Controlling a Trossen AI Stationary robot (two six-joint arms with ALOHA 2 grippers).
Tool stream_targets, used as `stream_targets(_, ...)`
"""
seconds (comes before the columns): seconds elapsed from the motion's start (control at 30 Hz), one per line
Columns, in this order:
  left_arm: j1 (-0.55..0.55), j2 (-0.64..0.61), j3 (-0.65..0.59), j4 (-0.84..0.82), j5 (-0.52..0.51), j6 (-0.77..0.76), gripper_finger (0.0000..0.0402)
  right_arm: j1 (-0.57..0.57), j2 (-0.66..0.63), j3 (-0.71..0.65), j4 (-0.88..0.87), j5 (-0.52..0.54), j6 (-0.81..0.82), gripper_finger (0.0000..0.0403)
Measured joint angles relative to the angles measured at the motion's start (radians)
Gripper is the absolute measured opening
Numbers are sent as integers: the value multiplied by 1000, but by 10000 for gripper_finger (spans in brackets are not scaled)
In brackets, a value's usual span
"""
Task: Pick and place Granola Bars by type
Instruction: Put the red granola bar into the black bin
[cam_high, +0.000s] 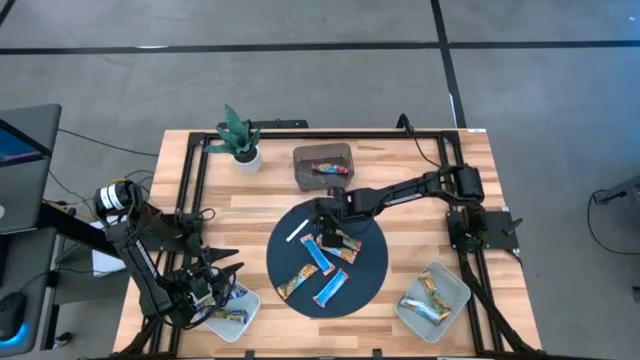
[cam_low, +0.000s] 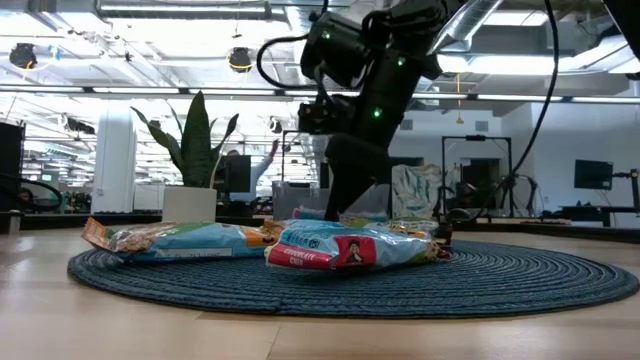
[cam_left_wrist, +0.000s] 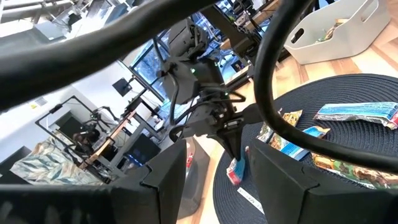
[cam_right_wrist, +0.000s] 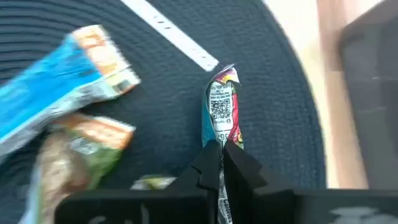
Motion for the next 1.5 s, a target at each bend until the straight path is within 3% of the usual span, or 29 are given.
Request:
stream_targets(0.3, 0, 0, 0, 0, 10, 0, 168, 49, -1, 165, -184, 94, -1, 0)
stream_targets(0.5, 0, 0, 0, 0, 13, 0, 168, 25, -2, 285, -250, 307, -60, 0)
stream_targets(0.6, 0, 0, 0, 0, 13, 0, 168, -36, -2, 301, -233, 353, -80, 0)
stream_targets(0.9, 0, 0, 0, 0, 15, 0, 168, -239, 6, 303, -227, 292, -1, 0)
stream_targets(1.27, 0, 0, 0, 0, 31, 8, 168, -262, 6, 303, -192, 256, 6, 2)
stream_targets(1.5, 0, 0, 0, 0, 31, 7, 168, -262, 6, 303, -175, 207, 18, 72)
